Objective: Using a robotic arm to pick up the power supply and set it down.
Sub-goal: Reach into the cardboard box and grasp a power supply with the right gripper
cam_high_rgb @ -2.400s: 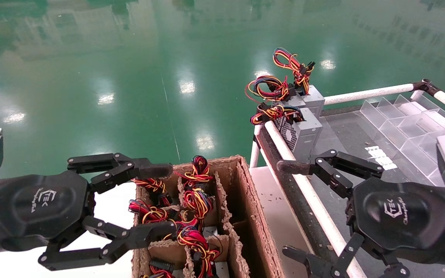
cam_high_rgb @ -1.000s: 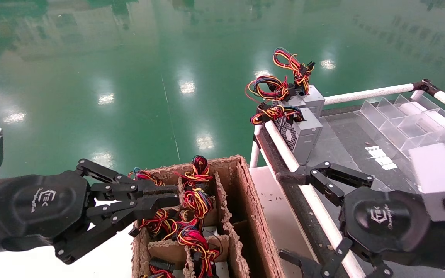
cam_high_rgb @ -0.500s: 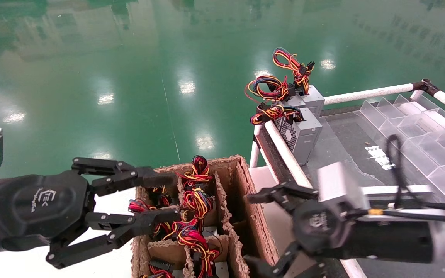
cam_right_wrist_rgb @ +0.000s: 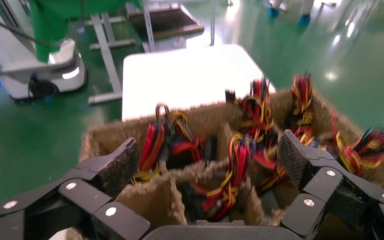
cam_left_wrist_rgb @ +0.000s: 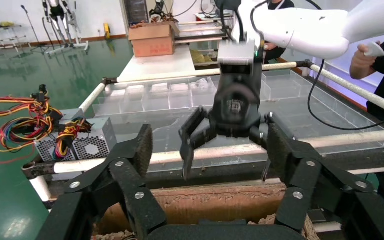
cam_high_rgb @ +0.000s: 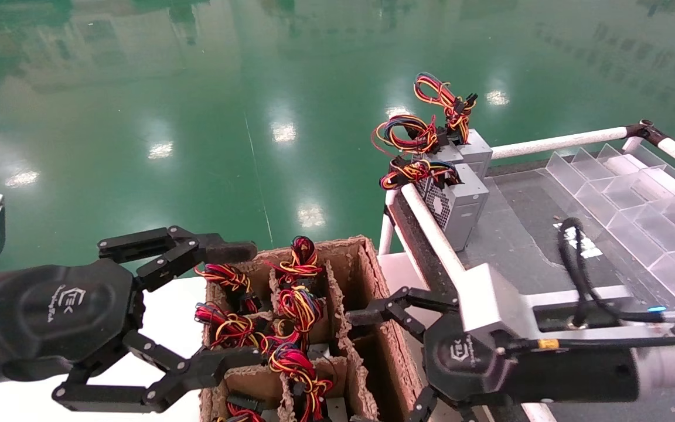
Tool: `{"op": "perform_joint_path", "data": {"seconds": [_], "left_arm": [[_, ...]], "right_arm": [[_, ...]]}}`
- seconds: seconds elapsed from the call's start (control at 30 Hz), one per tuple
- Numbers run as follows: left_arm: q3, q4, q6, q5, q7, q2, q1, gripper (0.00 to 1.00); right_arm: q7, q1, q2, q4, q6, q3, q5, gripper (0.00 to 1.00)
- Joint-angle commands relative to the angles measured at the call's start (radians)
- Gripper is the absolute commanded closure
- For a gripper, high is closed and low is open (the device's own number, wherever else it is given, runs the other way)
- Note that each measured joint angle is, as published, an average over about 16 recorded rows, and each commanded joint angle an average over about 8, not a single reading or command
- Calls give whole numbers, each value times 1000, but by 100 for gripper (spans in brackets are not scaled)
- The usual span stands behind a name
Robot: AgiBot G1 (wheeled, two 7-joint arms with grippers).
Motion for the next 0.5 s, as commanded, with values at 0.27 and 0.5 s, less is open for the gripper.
{"op": "perform_joint_path", "data": {"seconds": [0.27, 0.5], "left_arm": [[0, 0, 0, 0, 0, 0, 0, 0], [0, 0, 0, 0, 0, 0, 0, 0]], "right_arm": [[0, 4, -111, -81, -11, -68, -54, 0], [-19, 30, -197, -193, -46, -115, -62, 0]]}}
